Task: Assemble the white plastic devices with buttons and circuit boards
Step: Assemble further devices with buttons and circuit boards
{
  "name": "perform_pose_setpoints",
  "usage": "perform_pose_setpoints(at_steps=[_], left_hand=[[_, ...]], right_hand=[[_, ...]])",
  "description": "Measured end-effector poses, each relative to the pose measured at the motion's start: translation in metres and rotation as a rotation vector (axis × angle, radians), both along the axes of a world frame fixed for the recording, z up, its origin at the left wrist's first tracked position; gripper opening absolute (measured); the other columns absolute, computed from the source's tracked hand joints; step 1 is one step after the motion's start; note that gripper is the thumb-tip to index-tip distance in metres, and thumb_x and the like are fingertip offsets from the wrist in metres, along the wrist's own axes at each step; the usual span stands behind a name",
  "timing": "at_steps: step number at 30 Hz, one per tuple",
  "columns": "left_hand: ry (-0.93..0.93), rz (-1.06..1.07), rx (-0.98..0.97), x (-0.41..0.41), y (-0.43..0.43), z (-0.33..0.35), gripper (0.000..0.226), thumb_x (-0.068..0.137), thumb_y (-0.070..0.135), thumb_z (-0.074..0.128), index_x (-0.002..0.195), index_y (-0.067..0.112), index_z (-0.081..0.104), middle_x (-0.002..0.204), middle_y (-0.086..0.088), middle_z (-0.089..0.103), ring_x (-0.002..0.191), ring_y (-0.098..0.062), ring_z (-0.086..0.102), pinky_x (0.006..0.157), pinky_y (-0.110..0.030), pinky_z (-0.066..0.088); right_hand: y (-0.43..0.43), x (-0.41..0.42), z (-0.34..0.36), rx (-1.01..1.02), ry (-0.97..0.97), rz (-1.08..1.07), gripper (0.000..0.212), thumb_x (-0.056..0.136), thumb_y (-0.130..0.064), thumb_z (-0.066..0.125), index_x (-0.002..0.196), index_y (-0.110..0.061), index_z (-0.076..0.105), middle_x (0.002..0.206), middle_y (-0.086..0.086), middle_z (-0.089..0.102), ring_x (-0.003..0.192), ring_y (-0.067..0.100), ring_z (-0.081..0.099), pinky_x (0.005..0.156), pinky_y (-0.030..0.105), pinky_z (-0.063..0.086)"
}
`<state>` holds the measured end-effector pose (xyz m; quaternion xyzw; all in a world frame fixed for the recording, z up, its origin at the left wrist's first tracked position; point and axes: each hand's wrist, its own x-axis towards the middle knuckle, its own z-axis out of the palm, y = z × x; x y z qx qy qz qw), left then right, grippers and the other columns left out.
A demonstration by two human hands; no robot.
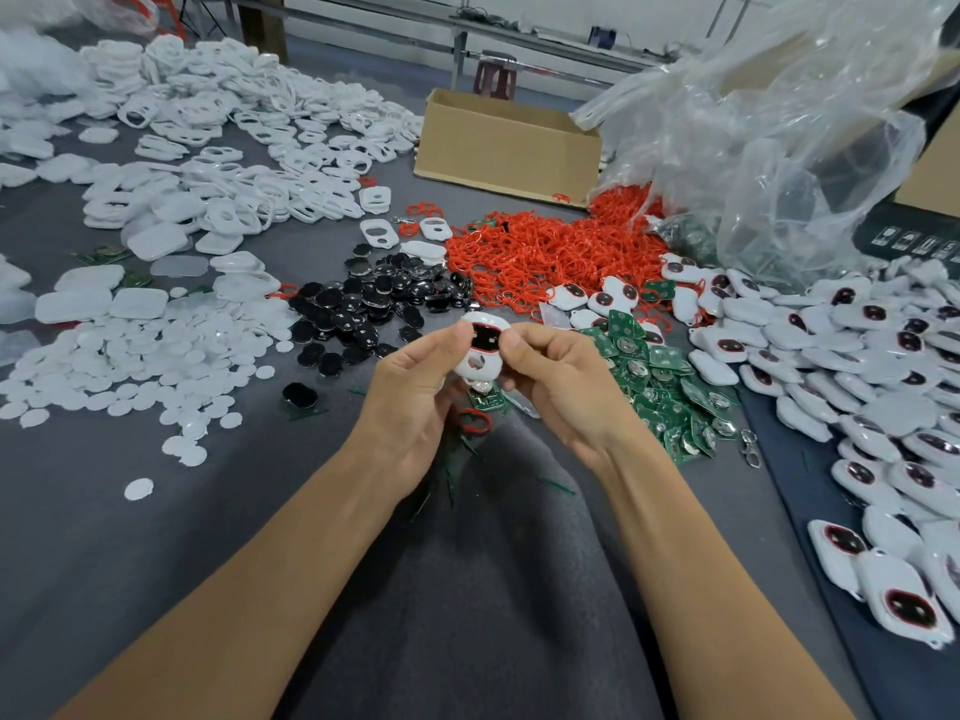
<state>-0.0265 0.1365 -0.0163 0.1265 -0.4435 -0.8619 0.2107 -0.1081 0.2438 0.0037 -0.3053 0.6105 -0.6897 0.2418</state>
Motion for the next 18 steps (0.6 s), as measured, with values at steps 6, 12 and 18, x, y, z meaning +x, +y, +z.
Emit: perform_pose_setpoints(at_steps=[6,12,18], left_hand=[[-0.139,0.230,-0.210,-0.0016,0.0056,-0.0018,0.018,0.093,0.022,0.061,0.085,0.011,0.072,0.070,-0.001,0.071,0.062,-0.011,0.067,0.056,-0.021,0.053],[-0.142,0.078,-0.119,0.0000,0.0043,0.0019,0.020,0.095,0.001,0.050,0.096,0.003,0.069,0.087,-0.011,0.072,0.069,-0.013,0.067,0.063,-0.020,0.055],[-0.196,0.136,-0.136,-0.0022,0.0042,0.0015,0.019,0.092,-0.008,0.052,0.105,-0.002,0.065,0.090,-0.010,0.072,0.070,-0.014,0.069,0.071,-0.023,0.058]], right_hand=[[-0.0049,0.0065,-0.0012,0.184,0.631,-0.324,0.004,0.080,-0.008,0.072,0.079,-0.012,0.074,0.071,0.000,0.064,0.061,0.006,0.050,0.059,0.020,0.039],[-0.0041,0.0073,-0.0004,0.366,0.780,-0.248,0.016,0.076,-0.002,0.074,0.089,-0.010,0.076,0.089,0.004,0.064,0.071,0.011,0.054,0.066,0.010,0.039],[0.0010,0.0018,0.0043,0.103,0.496,-0.407,0.031,0.080,0.009,0.060,0.083,-0.019,0.072,0.084,0.002,0.068,0.074,0.013,0.059,0.069,0.023,0.046]])
